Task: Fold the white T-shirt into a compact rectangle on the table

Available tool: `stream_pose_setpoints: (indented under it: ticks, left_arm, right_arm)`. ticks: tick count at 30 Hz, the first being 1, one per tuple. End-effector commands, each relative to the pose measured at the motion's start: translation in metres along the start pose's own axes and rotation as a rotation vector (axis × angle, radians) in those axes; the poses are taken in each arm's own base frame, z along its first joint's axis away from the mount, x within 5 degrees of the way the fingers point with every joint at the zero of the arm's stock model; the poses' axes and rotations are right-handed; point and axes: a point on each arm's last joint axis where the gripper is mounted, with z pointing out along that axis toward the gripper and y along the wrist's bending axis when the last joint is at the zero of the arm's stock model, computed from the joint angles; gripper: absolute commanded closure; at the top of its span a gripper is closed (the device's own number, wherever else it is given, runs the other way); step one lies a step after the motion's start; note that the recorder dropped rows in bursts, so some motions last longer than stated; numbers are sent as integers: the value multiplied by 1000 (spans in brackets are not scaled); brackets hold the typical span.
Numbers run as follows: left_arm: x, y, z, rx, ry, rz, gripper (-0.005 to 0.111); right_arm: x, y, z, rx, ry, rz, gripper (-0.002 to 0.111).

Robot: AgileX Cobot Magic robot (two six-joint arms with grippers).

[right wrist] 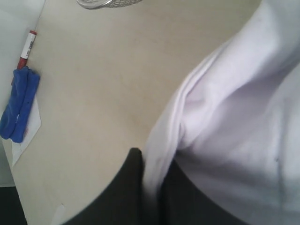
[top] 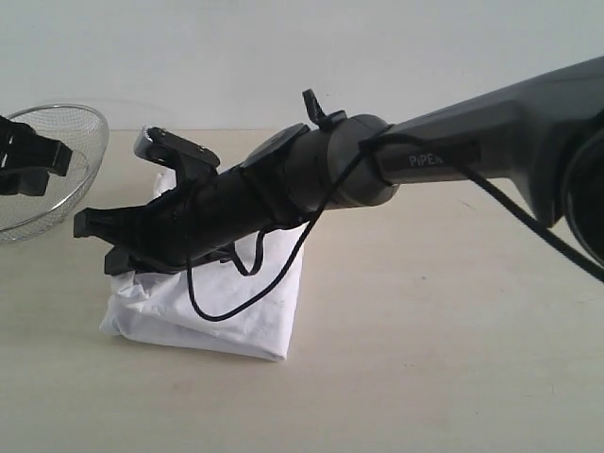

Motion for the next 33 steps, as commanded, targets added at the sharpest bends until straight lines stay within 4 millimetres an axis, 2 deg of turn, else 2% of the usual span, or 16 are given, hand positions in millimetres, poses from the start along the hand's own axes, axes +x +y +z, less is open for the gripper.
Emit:
stream_pose_setpoints:
  ticks: [1, 4, 8, 10, 11, 15, 19, 27, 30, 33]
  left_arm:
    - [-1, 7, -9, -12, -29, -31, 56]
    - [-1, 8, -10, -15, -29, -31, 56]
    - [0, 8, -10, -12, -26, -34, 56]
    - [0, 7, -10, -8, -24, -36, 56]
    - [0, 7, -10, -8, -24, -36, 56]
    - [0, 7, -10, -6, -18, -36, 56]
    - [1, 7, -10, -4, -9, -32, 56]
    - [3, 7, -10, -11, 9, -28, 56]
    - [3, 7, -10, -9, 10, -23, 56]
    - [3, 7, -10, -10, 14, -17, 56]
  right_arm:
    - [2, 3, 14, -8, 3, -12, 108]
    - [7, -7, 21, 14, 14, 14, 106]
    - [10, -9, 24, 7, 36, 19, 65]
    - [11, -8, 24, 3, 43, 36, 39]
    - [12, -8, 24, 3, 50, 41, 36]
    - [11, -4, 17, 20, 78, 43, 49]
    - [3, 6, 6, 44, 52, 2, 49]
    - [-15, 32, -31, 109, 14, -94, 49]
    - [-17, 34, -45, 191, 34, -136, 49]
    - [-17, 26, -60, 243, 46, -125, 49]
